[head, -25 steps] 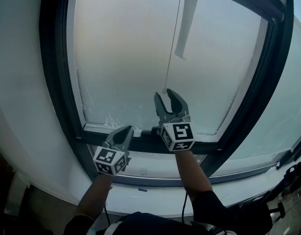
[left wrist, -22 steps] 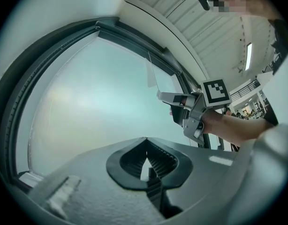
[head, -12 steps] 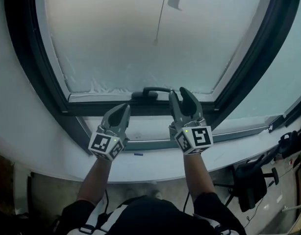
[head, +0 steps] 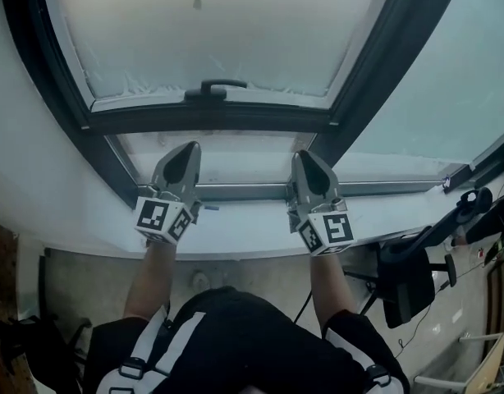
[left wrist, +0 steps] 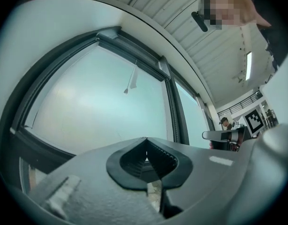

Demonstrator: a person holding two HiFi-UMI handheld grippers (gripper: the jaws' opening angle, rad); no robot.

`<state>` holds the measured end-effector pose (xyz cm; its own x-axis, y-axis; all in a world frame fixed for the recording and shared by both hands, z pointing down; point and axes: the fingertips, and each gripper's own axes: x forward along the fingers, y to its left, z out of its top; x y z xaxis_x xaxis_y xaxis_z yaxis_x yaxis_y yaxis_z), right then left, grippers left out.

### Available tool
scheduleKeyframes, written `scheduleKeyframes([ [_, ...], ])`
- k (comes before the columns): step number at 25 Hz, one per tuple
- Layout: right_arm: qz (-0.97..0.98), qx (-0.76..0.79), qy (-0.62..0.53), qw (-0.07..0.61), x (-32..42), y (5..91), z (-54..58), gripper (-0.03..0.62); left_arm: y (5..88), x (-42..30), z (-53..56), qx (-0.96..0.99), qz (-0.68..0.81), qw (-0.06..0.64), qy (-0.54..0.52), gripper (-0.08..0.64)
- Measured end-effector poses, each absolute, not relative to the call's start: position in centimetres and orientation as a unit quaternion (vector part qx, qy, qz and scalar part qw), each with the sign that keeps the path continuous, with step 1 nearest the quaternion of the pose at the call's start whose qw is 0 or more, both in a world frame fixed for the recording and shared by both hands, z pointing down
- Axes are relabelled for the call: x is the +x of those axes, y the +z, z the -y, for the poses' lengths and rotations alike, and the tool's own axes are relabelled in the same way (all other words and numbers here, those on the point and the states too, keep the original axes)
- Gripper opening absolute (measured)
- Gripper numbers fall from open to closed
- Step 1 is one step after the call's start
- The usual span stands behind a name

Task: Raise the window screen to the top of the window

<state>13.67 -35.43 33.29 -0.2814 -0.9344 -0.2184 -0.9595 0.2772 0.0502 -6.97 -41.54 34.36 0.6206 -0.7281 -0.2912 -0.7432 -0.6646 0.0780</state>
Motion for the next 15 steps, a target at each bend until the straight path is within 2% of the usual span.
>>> scheduleKeyframes([
  [6, -0.813, -0.576, 0.057, 0.065, 18.0, 36.7, 28.9, 0.020, 37.9, -4.1, 33.4, -0.891, -0.436, 0.014, 0.130, 0.006],
  [15, -0.830, -0.555, 0.002, 0.060, 19.5, 42.4, 22.5, 0.006, 41.7, -5.5, 23.5, -0.867, -0.488, -0.003, 0.099, 0.006],
])
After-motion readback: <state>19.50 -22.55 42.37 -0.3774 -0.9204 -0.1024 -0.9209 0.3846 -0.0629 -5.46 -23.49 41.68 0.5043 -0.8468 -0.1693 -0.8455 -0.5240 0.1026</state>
